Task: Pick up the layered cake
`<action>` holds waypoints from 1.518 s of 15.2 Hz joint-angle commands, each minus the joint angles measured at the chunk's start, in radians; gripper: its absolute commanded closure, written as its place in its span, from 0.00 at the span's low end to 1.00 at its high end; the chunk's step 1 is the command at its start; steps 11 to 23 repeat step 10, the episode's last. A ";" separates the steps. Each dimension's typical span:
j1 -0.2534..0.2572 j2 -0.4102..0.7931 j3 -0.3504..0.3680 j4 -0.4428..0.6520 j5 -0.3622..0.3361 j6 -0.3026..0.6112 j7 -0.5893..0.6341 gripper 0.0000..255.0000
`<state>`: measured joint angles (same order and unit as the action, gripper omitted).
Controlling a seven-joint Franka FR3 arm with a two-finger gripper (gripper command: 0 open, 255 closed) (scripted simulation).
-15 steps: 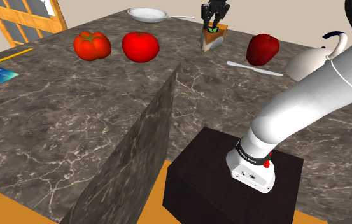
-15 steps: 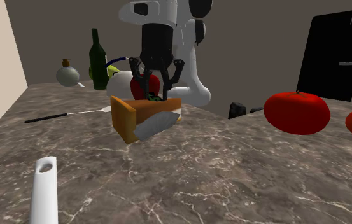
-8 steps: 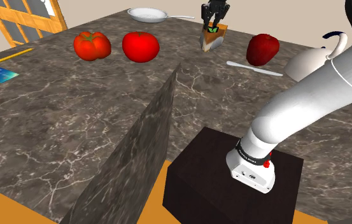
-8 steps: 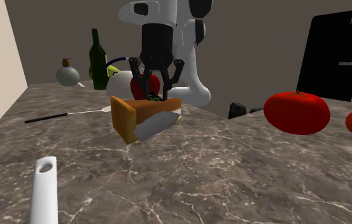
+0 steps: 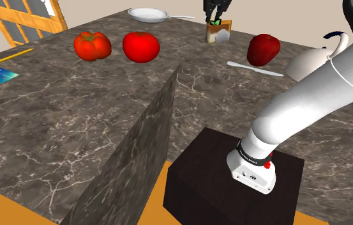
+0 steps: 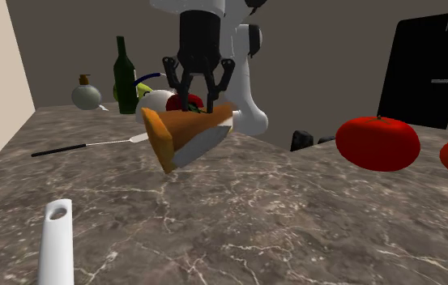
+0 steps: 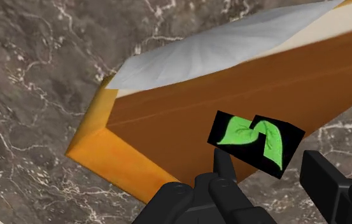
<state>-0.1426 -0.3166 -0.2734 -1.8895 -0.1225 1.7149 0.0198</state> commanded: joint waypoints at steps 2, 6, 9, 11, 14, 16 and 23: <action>0.001 0.010 0.000 0.054 0.003 -0.042 -0.005 1.00; 0.003 0.029 0.000 0.127 0.008 -0.097 -0.011 1.00; 0.004 0.040 0.000 0.167 0.011 -0.127 -0.014 1.00; 0.004 0.040 0.000 0.168 0.011 -0.127 -0.014 1.00; 0.004 0.040 0.000 0.168 0.011 -0.127 -0.014 1.00; 0.004 0.040 0.000 0.168 0.011 -0.127 -0.014 1.00; 0.004 0.040 0.000 0.168 0.011 -0.127 -0.014 1.00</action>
